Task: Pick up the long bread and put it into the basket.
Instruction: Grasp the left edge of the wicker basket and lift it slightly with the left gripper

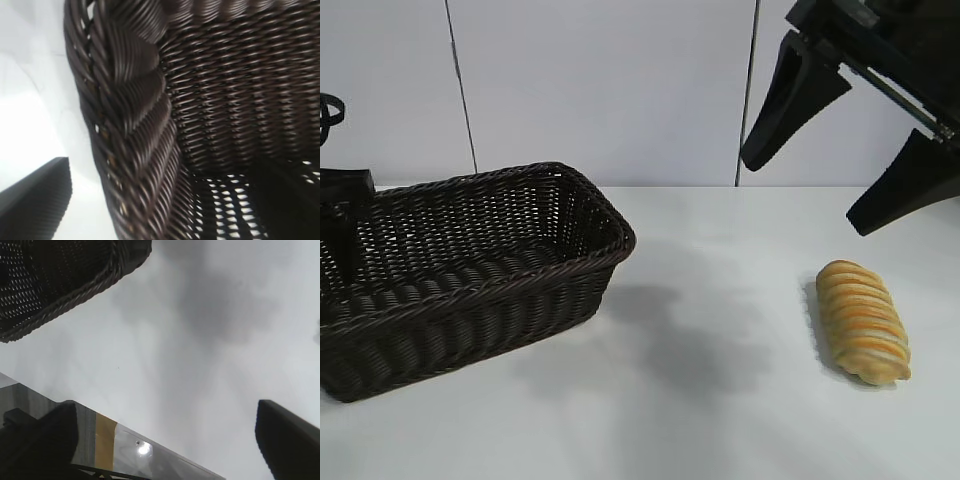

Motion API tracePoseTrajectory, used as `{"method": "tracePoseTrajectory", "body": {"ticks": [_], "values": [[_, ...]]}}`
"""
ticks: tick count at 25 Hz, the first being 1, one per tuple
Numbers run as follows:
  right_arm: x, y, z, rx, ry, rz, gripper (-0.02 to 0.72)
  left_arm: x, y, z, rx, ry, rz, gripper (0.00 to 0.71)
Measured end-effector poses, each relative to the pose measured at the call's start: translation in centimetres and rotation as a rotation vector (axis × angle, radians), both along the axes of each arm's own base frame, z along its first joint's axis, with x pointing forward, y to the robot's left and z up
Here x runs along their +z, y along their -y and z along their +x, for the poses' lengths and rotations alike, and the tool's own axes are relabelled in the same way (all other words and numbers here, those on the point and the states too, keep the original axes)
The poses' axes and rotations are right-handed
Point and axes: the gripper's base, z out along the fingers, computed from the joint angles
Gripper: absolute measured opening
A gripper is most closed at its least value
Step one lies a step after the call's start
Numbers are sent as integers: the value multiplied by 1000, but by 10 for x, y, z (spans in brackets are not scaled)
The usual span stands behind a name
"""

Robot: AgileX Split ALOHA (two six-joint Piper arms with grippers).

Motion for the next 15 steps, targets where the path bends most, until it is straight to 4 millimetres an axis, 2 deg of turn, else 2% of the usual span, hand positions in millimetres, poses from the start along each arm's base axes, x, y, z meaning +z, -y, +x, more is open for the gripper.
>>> {"method": "tracePoseTrajectory", "body": {"ticks": [15], "values": [[0,0,-1,7,-12,0,684,-25,0,1,2,-51,5,678]]}}
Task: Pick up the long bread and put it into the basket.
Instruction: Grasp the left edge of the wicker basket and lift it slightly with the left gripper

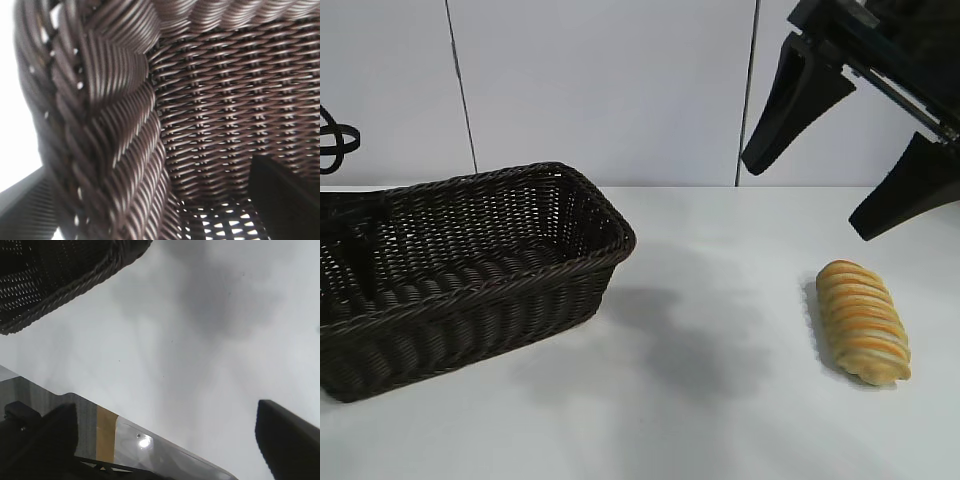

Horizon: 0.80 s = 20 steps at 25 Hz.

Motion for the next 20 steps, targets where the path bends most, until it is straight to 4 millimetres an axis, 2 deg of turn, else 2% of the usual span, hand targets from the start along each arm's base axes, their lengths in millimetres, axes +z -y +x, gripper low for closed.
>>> {"method": "tracePoseTrajectory", "body": {"ticks": [3,7,9,14,20], "values": [[0,0,0,1,-1,0,684,0,0,0,0,4,-1,563],[0,0,0,1,-2,0,684,0,0,0,-1,2,1,322],[0,0,0,2,-3,0,684,0,0,0,9,3,-6,251],[0,0,0,2,-3,0,684,0,2,2,34,26,-25,167],[0,0,0,2,-3,0,684,3,2,4,38,34,-30,146]]}}
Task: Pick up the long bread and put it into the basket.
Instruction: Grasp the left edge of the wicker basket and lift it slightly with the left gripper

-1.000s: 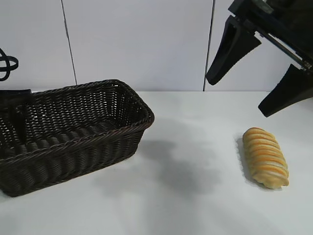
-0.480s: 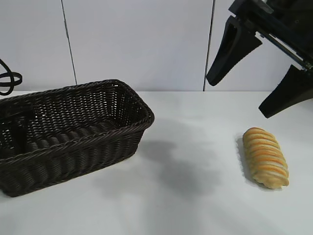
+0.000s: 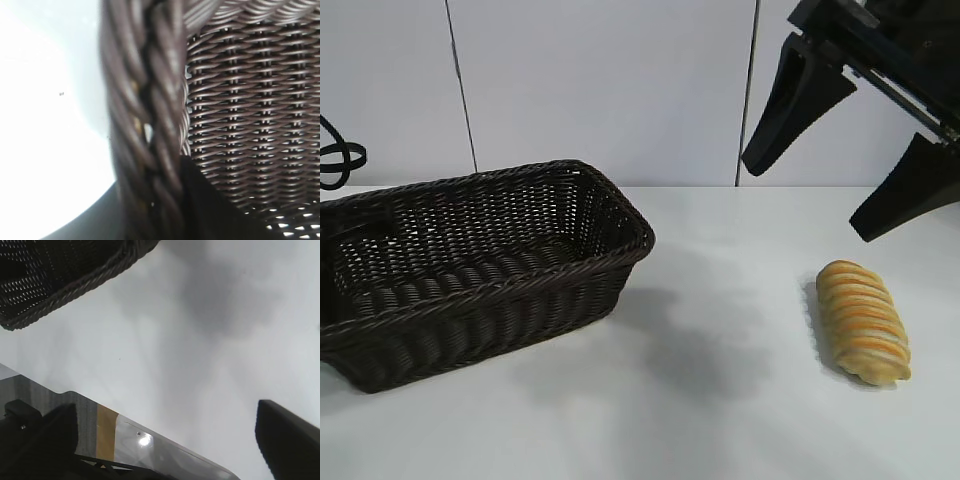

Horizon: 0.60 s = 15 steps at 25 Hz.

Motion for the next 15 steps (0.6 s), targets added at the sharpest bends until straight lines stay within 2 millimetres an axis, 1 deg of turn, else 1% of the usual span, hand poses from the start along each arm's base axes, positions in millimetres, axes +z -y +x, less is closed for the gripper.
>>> {"method": "tracePoseTrajectory", "body": {"ticks": [7,10,15], "values": [[0,0,0,0,0,0,684,5,2,0,-42,9,-19,134],[0,0,0,-1,1,0,684,17,4,1,-90,26,-34,111],[0,0,1,-4,7,0,684,41,10,9,-195,13,-66,103]]}}
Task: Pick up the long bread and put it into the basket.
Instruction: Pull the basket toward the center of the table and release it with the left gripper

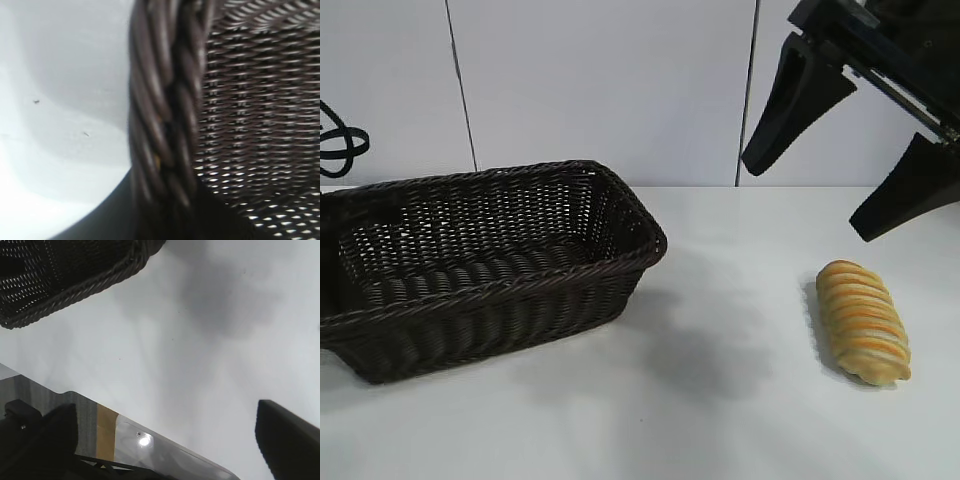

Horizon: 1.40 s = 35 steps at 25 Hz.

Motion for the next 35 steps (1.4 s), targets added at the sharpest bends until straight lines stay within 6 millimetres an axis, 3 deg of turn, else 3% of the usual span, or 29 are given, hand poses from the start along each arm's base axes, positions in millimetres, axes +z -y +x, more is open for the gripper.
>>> {"method": "tracePoseTrajectory", "body": {"ticks": [7,20,27,35], "values": [[0,0,0,0,1,0,684,22,13,10,-62,28,-123,103],[0,0,0,-3,5,0,684,27,27,16,-72,105,-222,102],[0,0,0,-3,5,0,684,-4,47,20,-91,29,-243,102],[0,0,0,-3,5,0,684,-24,48,24,-116,2,-226,102]]}}
